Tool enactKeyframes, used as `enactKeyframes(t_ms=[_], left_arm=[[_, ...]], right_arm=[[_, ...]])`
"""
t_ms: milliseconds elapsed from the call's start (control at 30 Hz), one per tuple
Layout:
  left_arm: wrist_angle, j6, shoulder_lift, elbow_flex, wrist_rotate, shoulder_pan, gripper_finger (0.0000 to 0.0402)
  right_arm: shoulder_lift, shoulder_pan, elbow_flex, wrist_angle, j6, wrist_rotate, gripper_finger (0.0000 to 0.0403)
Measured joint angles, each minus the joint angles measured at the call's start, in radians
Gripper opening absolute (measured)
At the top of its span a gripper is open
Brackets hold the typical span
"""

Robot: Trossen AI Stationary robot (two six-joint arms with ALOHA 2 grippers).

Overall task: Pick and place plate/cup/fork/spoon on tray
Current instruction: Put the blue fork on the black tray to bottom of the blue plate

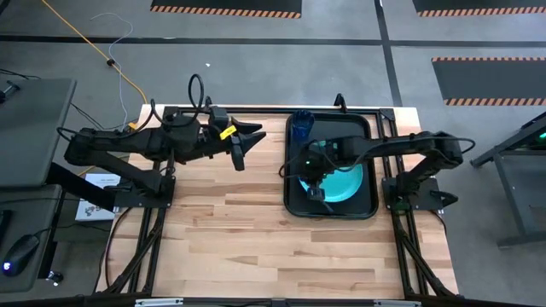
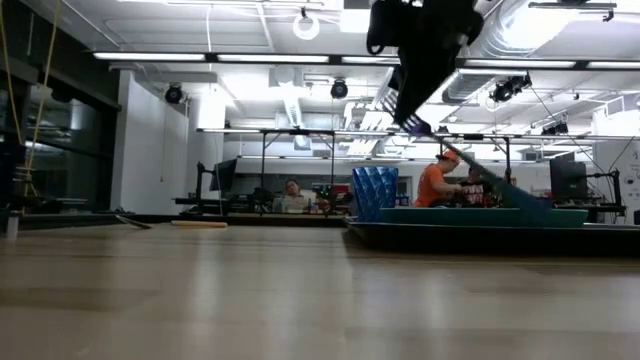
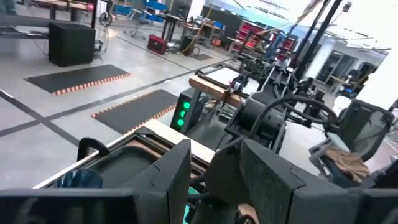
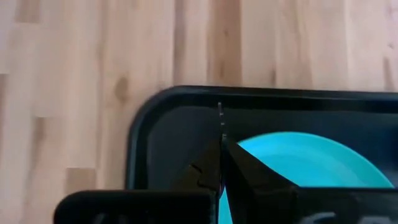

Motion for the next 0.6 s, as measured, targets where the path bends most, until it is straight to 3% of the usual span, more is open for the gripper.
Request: enactKeyframes(t_ms=[200, 400, 467, 600], left_arm=[[0.000, 0.007, 0.000, 0.000, -0.007, 0.000, 0.0131], [0.000, 0.016, 0.000, 0.000, -0.008, 0.000, 0.0131], [0.000, 0.016, 0.000, 0.000, -0.008, 0.000, 0.0131], [0.000, 0.017, 0.000, 0.000, -0.008, 0.000, 0.0131]], right_arm=[[0.012, 0.000, 0.000, -0.006, -0.045, 0.121, 0.0000], [0.012, 0.000, 0.000, -0.078, -0.119, 0.170, 0.0000], [0.009, -0.001, 0.000, -0.101, -0.142, 0.126, 0.0000], [0.004, 0.004, 0.000, -0.138, -0.233, -0.154, 0.0000]])
